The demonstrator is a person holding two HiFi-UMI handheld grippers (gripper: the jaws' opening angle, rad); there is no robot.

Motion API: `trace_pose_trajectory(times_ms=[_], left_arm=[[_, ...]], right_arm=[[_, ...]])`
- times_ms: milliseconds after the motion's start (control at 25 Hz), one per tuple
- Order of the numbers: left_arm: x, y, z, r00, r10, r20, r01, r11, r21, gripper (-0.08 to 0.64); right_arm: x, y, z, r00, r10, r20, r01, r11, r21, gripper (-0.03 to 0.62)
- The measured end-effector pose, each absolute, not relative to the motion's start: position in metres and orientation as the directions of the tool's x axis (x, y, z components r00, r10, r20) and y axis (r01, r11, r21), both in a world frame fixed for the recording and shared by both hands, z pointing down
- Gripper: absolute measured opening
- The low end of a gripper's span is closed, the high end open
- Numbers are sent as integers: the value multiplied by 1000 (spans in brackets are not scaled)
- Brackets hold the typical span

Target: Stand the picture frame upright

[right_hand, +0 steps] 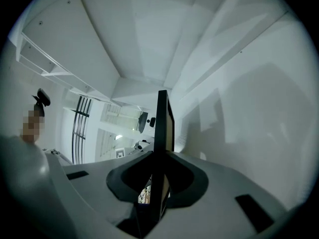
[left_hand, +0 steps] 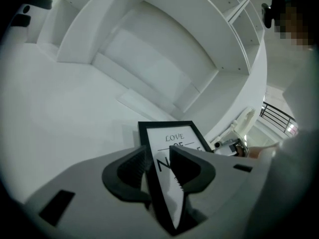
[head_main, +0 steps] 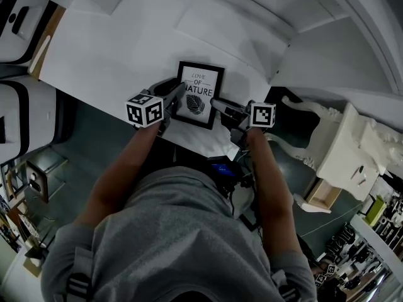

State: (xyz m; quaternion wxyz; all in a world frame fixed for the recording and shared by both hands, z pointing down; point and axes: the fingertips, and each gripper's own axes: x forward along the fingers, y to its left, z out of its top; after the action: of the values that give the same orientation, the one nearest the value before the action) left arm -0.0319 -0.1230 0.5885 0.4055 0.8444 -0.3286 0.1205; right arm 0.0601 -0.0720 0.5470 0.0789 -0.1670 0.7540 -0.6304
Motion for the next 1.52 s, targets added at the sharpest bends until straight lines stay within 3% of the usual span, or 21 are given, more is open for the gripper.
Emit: trace_pose_trajectory(times_ms=[200,520,720,880,1000,1520], left_arm=[[-37,-122,580,771,-440,460,-635,-474,611,191],[-24,-123,572,830,-397,393,-548,-447,707,222],[-13,-122,551,882,-376,285,-435,-415,799,222],[-10,-125,536,888,-371,270,-429,-461,777,213],[-6,-126,521,897,-358,259,-422,-523,741,163],[-2,-142,438,903,-397,165,-401,-640,655,144]], right_arm=[[65,-75,537,-921,-375,101,-183,189,-965,86],[80,-78,503,-905,-423,39,-160,253,-954,86],[85,-77,488,-899,-437,39,-185,299,-936,86],[88,-76,478,-892,-451,39,-204,324,-924,86],[88,-75,467,-887,-460,34,-213,343,-915,86],[88,-78,397,-855,-519,25,-313,477,-822,85]])
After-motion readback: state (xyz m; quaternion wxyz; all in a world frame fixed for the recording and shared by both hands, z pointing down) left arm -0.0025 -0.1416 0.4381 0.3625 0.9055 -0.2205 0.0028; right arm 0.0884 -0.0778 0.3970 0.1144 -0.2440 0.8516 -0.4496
